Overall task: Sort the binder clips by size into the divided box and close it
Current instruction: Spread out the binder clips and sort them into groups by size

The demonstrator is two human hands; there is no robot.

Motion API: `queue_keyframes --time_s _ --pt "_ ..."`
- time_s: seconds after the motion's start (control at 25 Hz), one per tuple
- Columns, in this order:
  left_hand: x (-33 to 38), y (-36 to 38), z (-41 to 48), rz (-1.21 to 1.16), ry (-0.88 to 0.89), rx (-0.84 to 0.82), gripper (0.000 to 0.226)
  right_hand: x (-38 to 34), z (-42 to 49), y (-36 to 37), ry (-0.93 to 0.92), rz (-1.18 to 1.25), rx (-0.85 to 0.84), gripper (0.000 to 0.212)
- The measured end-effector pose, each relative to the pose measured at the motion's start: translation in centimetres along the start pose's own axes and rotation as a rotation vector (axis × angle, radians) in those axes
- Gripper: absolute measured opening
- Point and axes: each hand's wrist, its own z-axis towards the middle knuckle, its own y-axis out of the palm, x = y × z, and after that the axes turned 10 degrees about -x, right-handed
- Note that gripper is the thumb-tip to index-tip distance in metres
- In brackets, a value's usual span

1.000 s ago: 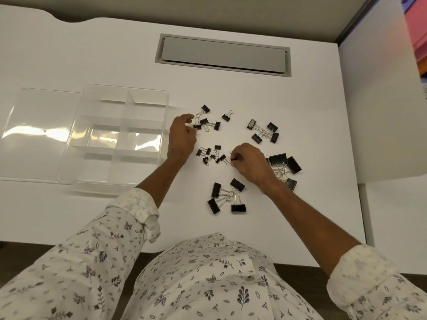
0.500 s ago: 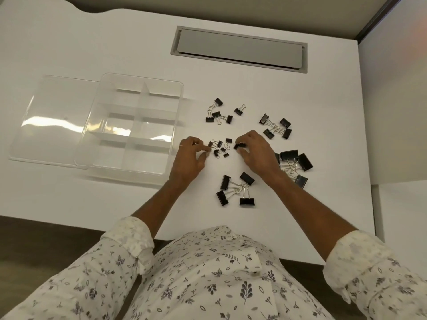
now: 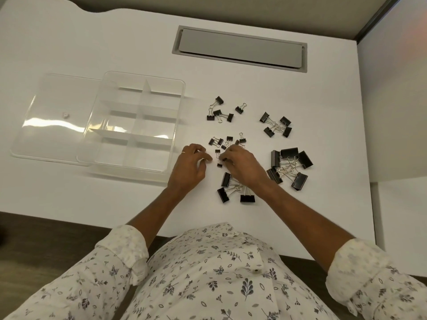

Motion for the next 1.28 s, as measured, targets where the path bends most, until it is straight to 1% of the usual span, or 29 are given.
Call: queue_keyframes --time_s 0.12,0.24,0.36,0.44,0.6,0.68,0.8,0.88,1.0,1.16,1.28 --pt "0.1 0.0 -0.3 -0.021 -0.006 0.012 0.025 0.5 -0.3 -0.3 0.058 0.136 0.047 0.028" --pt "0.3 0.0 0.2 -0.035 -0.009 0.017 0.027 0.2 0.1 -0.3 0.107 0.119 0.015 0.041" --pt "0.3 0.0 0.9 -0.049 -0.030 0.018 0.029 -1.0 0.4 0.3 0.068 0.063 -0.018 0.037" --pt "0.0 -0.2 1.2 -0.069 -0.046 0.024 0.030 -1.4 0.0 0.5 0.049 0.087 -0.015 0.034" --pt "-0.4 -0.2 1.1 -0.055 -0.052 0.036 0.028 -0.1 -0.5 -0.2 0.100 0.109 0.022 0.031" --pt "-0.4 -0.1 1.1 -0.051 -0.056 0.036 0.029 -0.2 -0.4 -0.1 0.095 0.061 -0.016 0.031" --pt "-0.2 -0.1 1.3 -0.068 -0.056 0.035 0.029 -1.0 -0.3 0.5 0.029 0.016 -0.074 0.030" --pt "-0.3 -0.1 1.2 -0.097 -0.062 0.039 0.028 -0.9 -0.4 0.2 0.049 0.094 -0.034 0.030" --pt "-0.6 -0.2 1.0 -0.168 -0.073 0.039 0.031 0.4 -0.5 -1.2 0.144 0.178 0.078 0.030" --pt "-0.2 -0.1 0.8 -0.257 -0.056 -0.014 0.035 3.0 -0.4 -2.7 0.275 0.177 0.209 0.034" --pt "0.7 0.1 1.5 -0.308 -0.074 0.062 0.031 3.9 0.2 -2.7 0.281 0.134 0.226 0.040"
